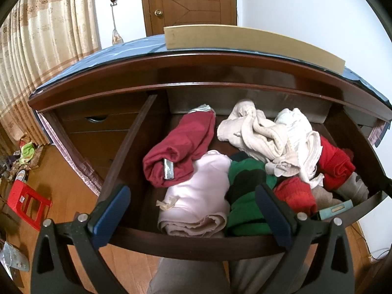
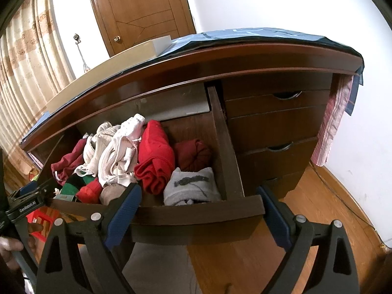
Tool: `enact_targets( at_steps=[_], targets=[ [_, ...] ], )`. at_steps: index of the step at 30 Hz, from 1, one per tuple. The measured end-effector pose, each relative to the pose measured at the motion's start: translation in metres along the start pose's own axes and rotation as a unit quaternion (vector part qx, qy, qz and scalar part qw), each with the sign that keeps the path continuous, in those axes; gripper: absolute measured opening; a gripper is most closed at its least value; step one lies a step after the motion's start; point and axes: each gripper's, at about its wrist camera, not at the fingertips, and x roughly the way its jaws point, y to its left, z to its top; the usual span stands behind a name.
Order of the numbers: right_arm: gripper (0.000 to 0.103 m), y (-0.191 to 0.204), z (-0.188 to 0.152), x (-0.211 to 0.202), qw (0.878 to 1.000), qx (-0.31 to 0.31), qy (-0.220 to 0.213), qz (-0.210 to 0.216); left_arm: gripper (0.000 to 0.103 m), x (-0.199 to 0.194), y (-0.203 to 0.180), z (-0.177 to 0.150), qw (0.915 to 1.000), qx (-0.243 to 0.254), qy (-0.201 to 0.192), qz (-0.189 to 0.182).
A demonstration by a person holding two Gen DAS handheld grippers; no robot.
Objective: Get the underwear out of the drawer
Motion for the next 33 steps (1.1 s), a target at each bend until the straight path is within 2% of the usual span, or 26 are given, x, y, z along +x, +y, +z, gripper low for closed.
enact_targets(
  at_steps=[16,21,26,29,31,33],
  targets=[
    [0.095,-0.001,0.000,-0.002,1.000,0.004,-0.004,0.002,0.103,0.001,-0.002,-0.002,1.0000,-0.003,-0.006,0.000],
    [0.096,-0.012,0.001,-0.008,0.999,0.038,0.007,0.003,0.103,0.002,-0.003,-0.002,1.0000,-0.003,-0.005,-0.003],
    [0.096,-0.007,0.009,-0.027,0.999,0.028,-0.028,-0.012,0.103,0.002,-0.002,0.000,1.0000,-0.002,-0.001,-0.009],
    [0.096,0.007,0.018,-0.035,0.999,0.003,-0.048,-0.004,0.103,0.003,-0.001,0.001,0.9999,-0.002,0.007,-0.011],
    [0.096,0.020,0.025,-0.038,0.998,-0.012,-0.057,0.006,0.103,0.003,0.002,0.004,0.9999,-0.006,0.014,0.001],
    [0.096,0.035,0.029,-0.038,0.998,-0.023,-0.062,0.022,0.103,0.000,0.006,0.006,0.9999,-0.008,0.008,0.004]
  ],
)
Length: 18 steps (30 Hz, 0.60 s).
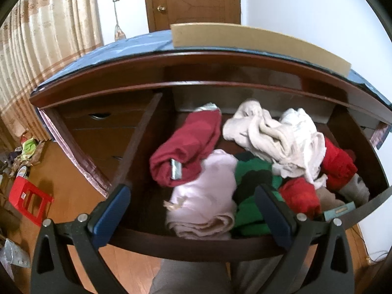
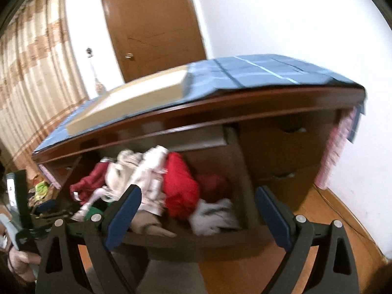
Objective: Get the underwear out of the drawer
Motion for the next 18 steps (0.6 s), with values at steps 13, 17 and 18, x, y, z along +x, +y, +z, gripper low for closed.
enact_targets(
  at_steps=[13,17,18],
  targets=[
    [0.096,0.072,0.015,0.027,0.997,-0.047,0.003,0.055,0.103,-0.006,0.020,0.014,0.9997,-0.020,-0.017,0.002],
    [0.096,0.085,0.013,0.036,0.997,-0.058,0.008,0.059,0.103,-0.004,0.022,0.016,0.9998,-0.018,-0.013,0.002],
    [0.096,0.086,0.013,0.037,0.997,-0.059,0.008,0.057,0.103,-0.004,0.023,0.018,0.9998,-0.018,-0.012,0.002]
  ],
)
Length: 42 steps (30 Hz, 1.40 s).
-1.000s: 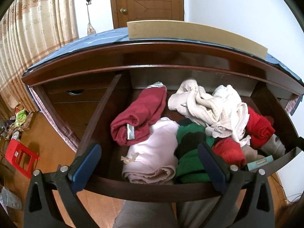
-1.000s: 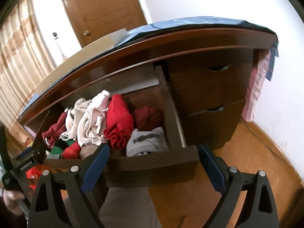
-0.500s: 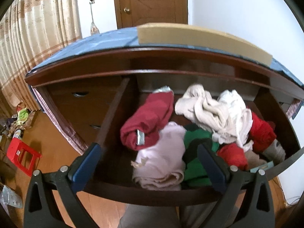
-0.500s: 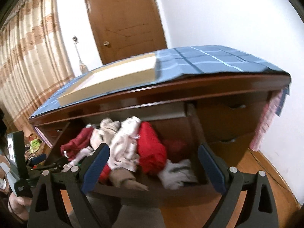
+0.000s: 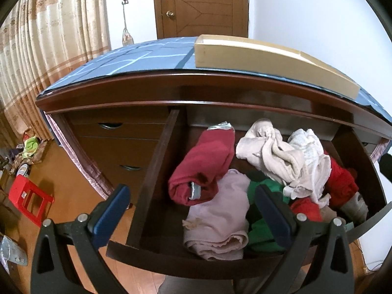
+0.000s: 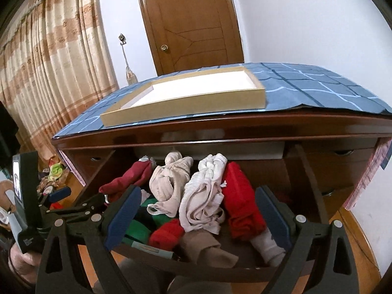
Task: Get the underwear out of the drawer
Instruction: 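Grasp the beige underwear with the right gripper while the left gripper reaches the dark red item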
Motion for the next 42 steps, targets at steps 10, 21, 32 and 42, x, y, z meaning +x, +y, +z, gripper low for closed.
enact_targets(
  at_steps=[10,21,32,42],
  targets=[
    [0.096,0.004,0.004,0.019,1.000,0.008,0.019,0.000,0.103,0.007,0.003,0.010,1.0000,0.003,0.007,-0.001],
    [0.096,0.017,0.012,0.041,0.999,-0.002,0.041,0.006,0.103,0.020,0.005,0.020,0.9995,0.009,0.029,-0.002],
    [0.096,0.025,0.019,0.067,0.997,-0.005,0.072,0.014,0.103,0.028,0.013,0.034,0.9992,0.015,0.036,0.007],
    [0.093,0.043,0.024,0.089,0.994,-0.023,0.101,0.039,0.103,0.038,0.009,0.049,0.9980,0.037,0.051,-0.004]
  ],
)
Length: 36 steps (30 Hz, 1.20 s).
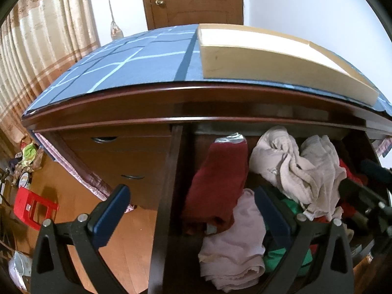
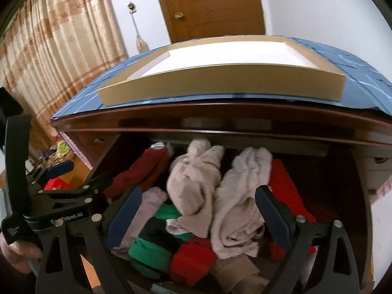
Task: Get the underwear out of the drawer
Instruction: 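Grasp the beige underwear with the right gripper while the left gripper reaches the dark red item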
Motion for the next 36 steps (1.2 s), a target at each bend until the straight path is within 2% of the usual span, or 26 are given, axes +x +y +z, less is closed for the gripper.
enact_targets(
  at_steps=[3,7,11,16,18,20,23,29,32,33,34,36],
  targets=[
    [0.086,0.006,0.005,0.010,1.000,-0.011,0.016,-0.001,0.103,0.004,-0.004,0.004,0.9999,0.008,0.007,-0.002],
    [0.070,0.012,0.013,0.028,0.999,-0.024,0.047,-0.010,0.103,0.012,-0.011,0.010,0.9995,0.024,0.020,-0.009],
    [0.070,0.011,0.020,0.055,0.996,-0.009,0.088,-0.016,0.102,0.022,-0.008,0.010,0.9990,0.026,0.036,0.007],
    [0.069,0.008,0.026,0.083,0.990,0.003,0.140,-0.017,0.102,0.031,-0.002,0.010,0.9984,0.020,0.053,0.004],
    [0.065,0.009,0.028,0.091,0.988,0.004,0.157,-0.007,0.102,0.033,-0.002,0.010,0.9981,0.029,0.054,0.011],
    [0.059,0.011,0.030,0.100,0.985,-0.005,0.169,-0.016,0.102,0.034,-0.004,0.010,0.9975,0.041,0.054,0.017],
    [0.058,0.015,0.033,0.111,0.982,-0.015,0.189,-0.022,0.102,0.035,-0.003,0.010,0.9969,0.052,0.055,0.021],
    [0.058,0.028,0.042,0.140,0.970,-0.057,0.231,-0.052,0.102,0.033,-0.002,0.014,0.9976,0.043,0.053,0.011],
    [0.058,0.025,0.044,0.145,0.969,-0.058,0.236,-0.051,0.102,0.028,-0.009,0.017,0.9973,0.059,0.043,0.010],
    [0.053,0.024,0.045,0.144,0.970,-0.056,0.234,-0.047,0.102,0.028,-0.011,0.017,0.9972,0.061,0.043,0.007],
    [0.041,0.022,0.045,0.141,0.970,-0.056,0.230,-0.048,0.102,0.028,-0.012,0.018,0.9972,0.061,0.044,0.004],
    [0.038,0.013,0.046,0.133,0.973,-0.044,0.222,-0.039,0.102,0.029,-0.014,0.021,0.9970,0.060,0.048,-0.004]
  ],
)
